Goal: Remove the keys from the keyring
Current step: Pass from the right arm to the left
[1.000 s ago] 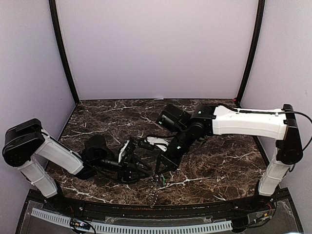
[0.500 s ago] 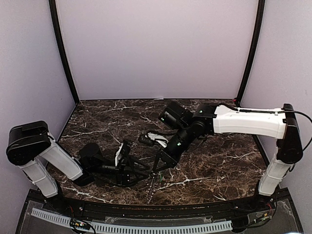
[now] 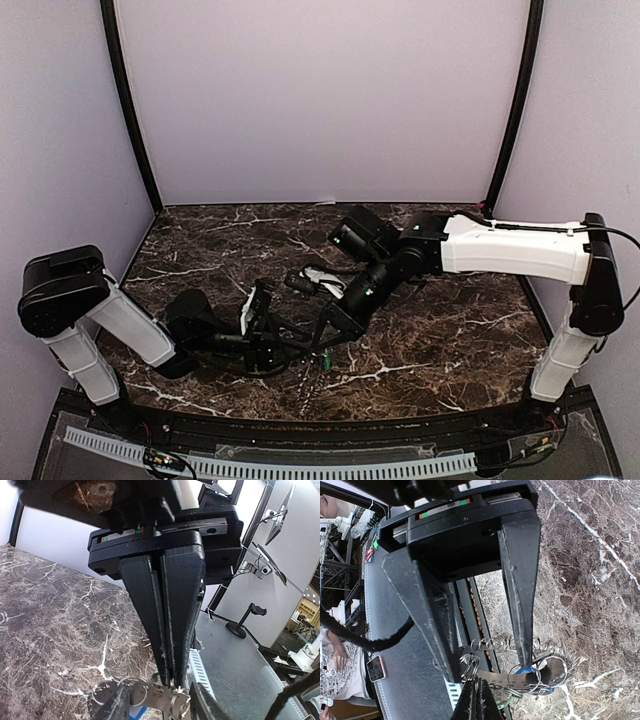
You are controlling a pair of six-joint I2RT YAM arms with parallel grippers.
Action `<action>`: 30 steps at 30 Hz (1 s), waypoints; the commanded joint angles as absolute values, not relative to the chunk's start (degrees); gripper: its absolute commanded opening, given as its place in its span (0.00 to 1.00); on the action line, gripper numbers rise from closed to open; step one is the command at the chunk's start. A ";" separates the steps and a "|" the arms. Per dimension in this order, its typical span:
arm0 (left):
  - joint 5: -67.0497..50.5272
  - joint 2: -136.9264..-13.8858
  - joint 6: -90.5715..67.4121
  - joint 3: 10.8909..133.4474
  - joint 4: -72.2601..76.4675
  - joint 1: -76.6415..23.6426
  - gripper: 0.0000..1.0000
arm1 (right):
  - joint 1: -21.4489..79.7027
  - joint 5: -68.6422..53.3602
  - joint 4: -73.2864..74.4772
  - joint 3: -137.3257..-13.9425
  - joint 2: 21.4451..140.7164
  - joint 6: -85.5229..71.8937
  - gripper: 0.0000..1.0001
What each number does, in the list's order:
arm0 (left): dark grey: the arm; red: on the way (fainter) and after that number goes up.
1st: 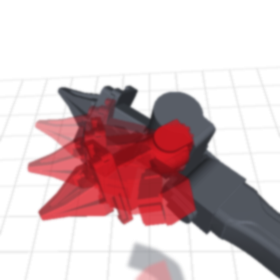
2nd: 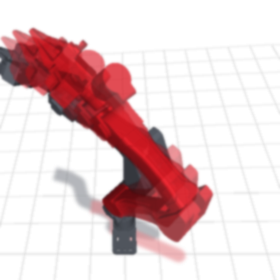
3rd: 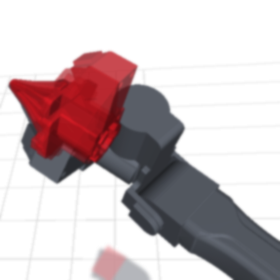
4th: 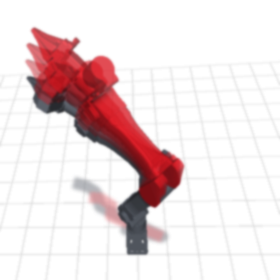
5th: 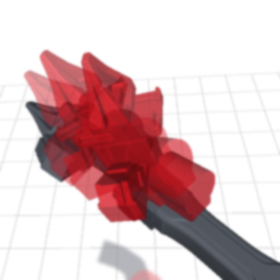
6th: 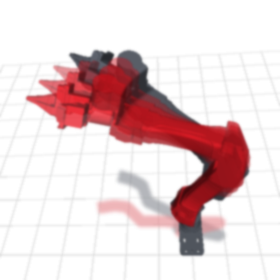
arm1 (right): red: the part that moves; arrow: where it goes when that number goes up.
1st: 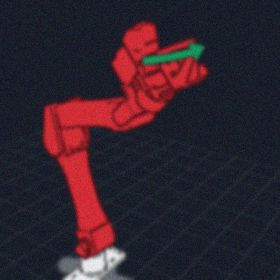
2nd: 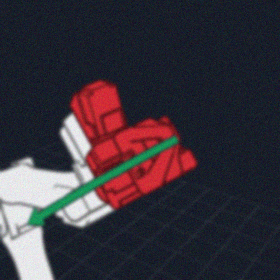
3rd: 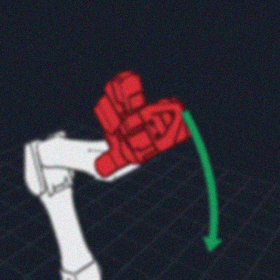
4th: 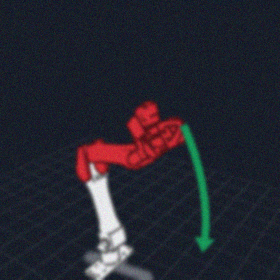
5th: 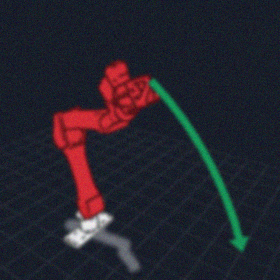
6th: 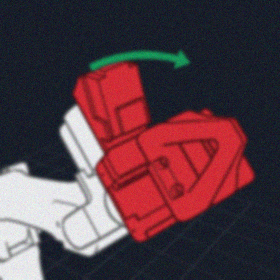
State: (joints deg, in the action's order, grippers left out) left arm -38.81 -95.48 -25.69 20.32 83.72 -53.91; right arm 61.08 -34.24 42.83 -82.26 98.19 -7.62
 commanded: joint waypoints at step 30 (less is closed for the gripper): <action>-45.09 -95.82 -25.95 22.16 85.60 -54.23 0.00 | 59.63 -37.58 31.89 -75.40 89.92 -8.16 0.16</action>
State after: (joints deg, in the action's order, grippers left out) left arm -43.88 -97.06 -26.13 21.74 83.48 -53.91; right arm 60.20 -36.27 38.61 -78.26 95.68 -7.57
